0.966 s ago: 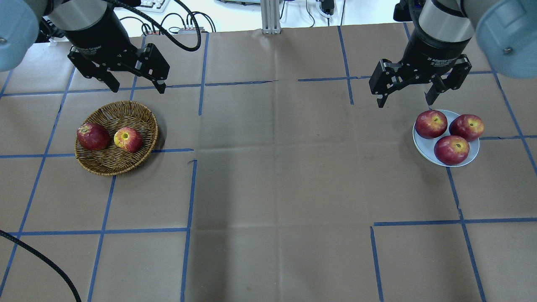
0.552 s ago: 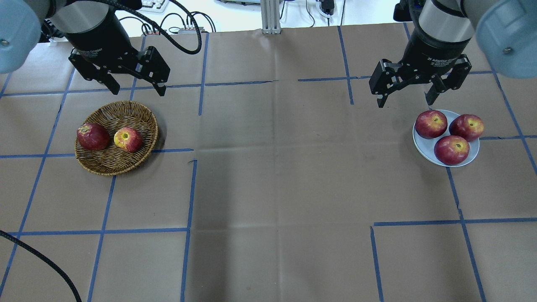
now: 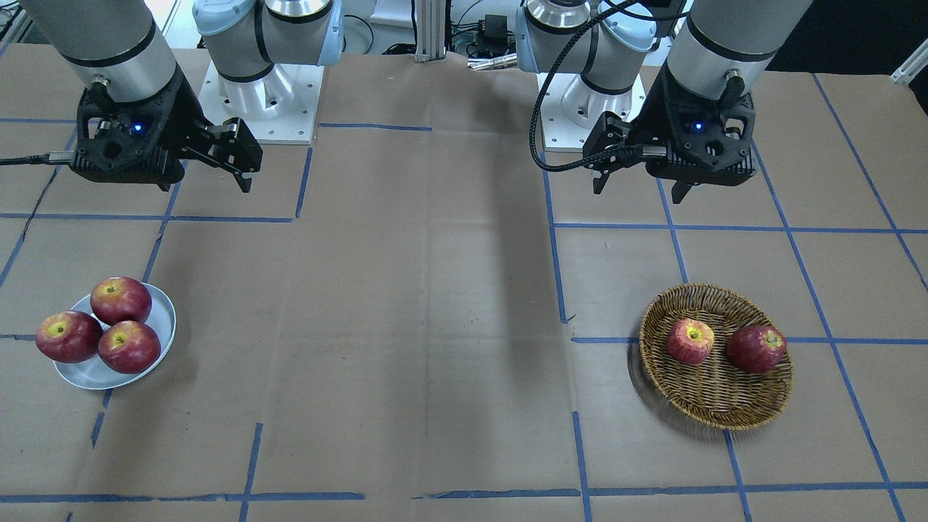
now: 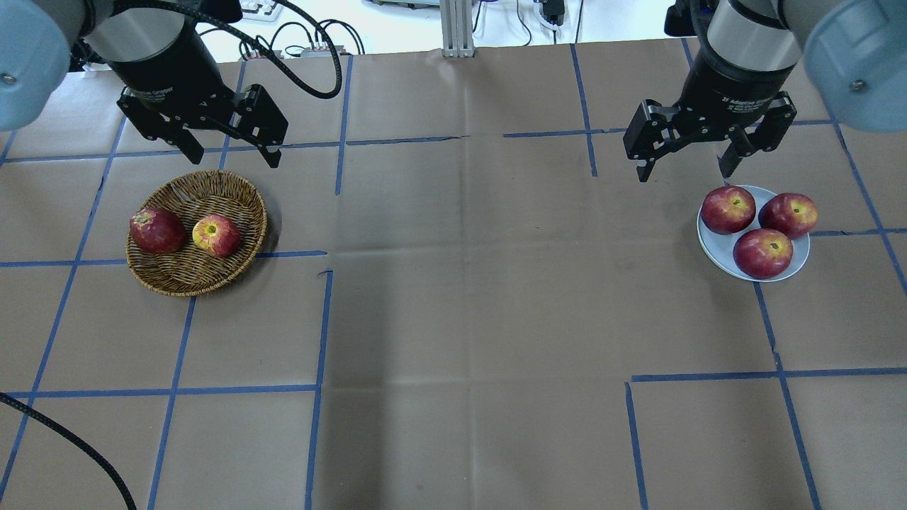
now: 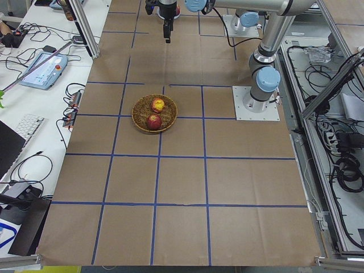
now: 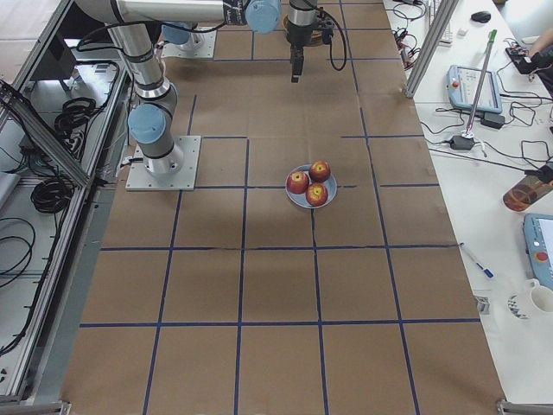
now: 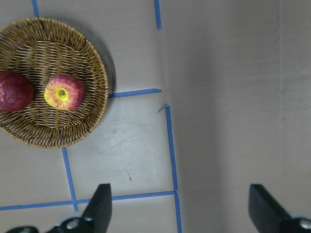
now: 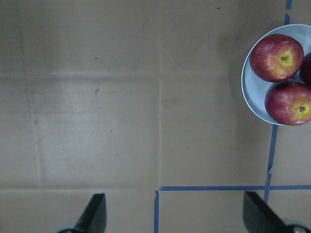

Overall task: Transfer apple from basket to plate
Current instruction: 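Move the left gripper toward the wicker basket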

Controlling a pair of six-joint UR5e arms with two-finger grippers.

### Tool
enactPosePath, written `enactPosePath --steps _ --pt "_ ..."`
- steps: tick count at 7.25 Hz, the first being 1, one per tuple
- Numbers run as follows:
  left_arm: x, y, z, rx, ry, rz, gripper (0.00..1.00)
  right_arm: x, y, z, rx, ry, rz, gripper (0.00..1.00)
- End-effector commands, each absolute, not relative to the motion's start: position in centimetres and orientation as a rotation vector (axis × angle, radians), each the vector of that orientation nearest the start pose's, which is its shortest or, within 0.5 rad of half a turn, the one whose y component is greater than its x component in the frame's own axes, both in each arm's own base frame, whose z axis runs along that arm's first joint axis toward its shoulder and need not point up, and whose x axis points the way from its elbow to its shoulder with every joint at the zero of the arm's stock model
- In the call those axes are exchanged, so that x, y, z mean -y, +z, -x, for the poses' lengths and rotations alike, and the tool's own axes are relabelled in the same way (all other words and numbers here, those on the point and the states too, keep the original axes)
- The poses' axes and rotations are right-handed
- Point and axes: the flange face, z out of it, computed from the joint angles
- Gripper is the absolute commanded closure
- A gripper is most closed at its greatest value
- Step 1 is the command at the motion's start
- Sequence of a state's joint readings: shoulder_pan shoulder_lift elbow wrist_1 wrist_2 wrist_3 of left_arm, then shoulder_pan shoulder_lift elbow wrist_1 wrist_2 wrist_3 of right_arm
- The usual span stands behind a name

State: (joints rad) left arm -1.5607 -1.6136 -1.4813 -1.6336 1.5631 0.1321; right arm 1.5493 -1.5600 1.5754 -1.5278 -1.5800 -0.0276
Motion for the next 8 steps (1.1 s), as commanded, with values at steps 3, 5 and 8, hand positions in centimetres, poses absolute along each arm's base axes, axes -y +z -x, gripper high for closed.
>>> enactPosePath --steps 3,5,8 --pt "51.5 49.9 11.7 -3.121 0.035 -0.401 0.01 49.3 47.6 -12.2 -3.148 0.092 0.010 0.00" --pt "53.4 45.4 7.4 -3.119 0.060 -0.497 0.01 49.3 47.6 -12.2 -3.148 0.092 0.010 0.00" --pt "56.4 41.0 2.5 -3.038 0.080 -0.661 0.01 49.3 47.6 -12.2 -3.148 0.092 0.010 0.00"
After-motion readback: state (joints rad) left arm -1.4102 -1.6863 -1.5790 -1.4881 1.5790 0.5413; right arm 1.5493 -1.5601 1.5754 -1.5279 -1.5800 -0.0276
